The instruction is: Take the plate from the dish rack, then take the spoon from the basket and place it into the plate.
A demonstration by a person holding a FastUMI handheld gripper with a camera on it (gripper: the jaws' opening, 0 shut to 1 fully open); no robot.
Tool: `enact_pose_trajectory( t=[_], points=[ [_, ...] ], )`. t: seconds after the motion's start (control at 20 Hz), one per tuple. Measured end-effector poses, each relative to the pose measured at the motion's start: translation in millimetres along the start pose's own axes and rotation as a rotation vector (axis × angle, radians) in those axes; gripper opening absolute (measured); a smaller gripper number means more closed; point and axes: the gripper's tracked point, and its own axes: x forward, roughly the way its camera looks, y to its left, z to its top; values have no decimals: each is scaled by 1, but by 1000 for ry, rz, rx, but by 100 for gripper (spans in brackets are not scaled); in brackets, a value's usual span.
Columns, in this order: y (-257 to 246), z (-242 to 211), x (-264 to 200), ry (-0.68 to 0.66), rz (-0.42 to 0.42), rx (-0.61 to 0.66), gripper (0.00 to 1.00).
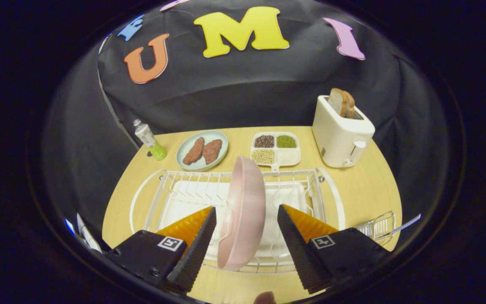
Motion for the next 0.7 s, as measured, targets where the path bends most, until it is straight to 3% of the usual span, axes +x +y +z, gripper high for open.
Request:
enact_pose_trajectory(
  t=[0.4,0.6,0.7],
  points=[
    [3,-13,20,80,-76,70,67],
    [-4,-15,25,100,-119,106,41],
    [-8,-18,23,112,-142,109,39]
  ],
)
